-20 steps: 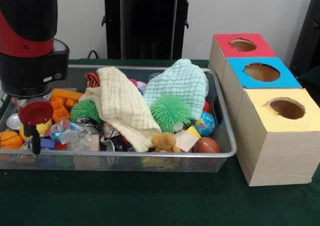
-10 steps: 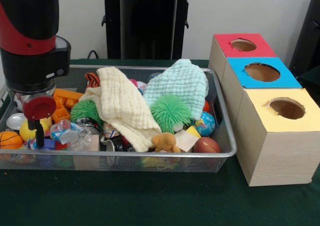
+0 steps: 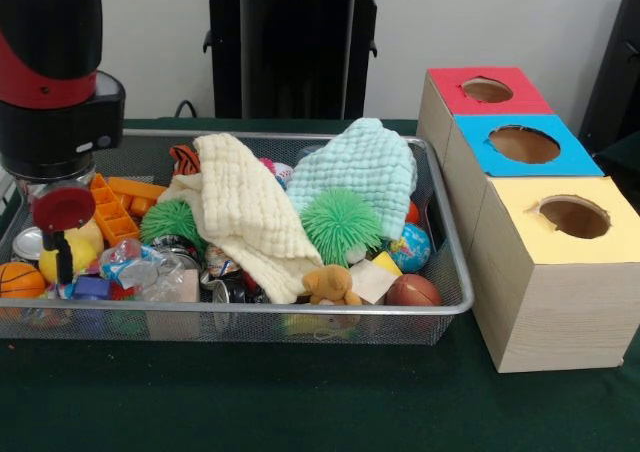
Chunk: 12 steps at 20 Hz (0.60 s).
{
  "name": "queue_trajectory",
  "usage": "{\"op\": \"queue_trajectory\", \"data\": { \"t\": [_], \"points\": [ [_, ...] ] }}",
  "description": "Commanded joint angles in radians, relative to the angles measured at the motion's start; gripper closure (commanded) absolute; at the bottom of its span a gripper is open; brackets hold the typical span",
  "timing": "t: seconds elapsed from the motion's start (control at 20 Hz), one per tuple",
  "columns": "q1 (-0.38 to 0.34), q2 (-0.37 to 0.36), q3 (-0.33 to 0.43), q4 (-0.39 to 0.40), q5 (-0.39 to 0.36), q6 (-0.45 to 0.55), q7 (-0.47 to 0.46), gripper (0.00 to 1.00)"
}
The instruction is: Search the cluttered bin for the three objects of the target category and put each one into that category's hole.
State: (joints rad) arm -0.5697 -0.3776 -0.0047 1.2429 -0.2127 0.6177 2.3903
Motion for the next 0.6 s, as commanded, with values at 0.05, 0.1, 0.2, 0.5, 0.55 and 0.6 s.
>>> {"op": "queue_trajectory", "data": {
  "t": [0.05, 0.1, 0.2, 0.5, 0.55, 0.6],
  "points": [
    [-0.057, 0.111, 0.037, 0.066, -0.069, -0.105, -0.056, 0.0],
    [-0.06, 0.121, 0.041, 0.065, -0.072, -0.114, -0.055, 0.0],
    [-0.065, 0.142, 0.049, 0.056, -0.077, -0.139, -0.049, 0.0],
    [-0.079, 0.194, 0.072, 0.036, -0.073, -0.183, -0.048, 0.0],
    [-0.083, 0.201, 0.079, 0.035, -0.071, -0.186, -0.049, 0.0],
    [-0.087, 0.207, 0.085, 0.034, -0.069, -0.188, -0.05, 0.0]
  ]
}}
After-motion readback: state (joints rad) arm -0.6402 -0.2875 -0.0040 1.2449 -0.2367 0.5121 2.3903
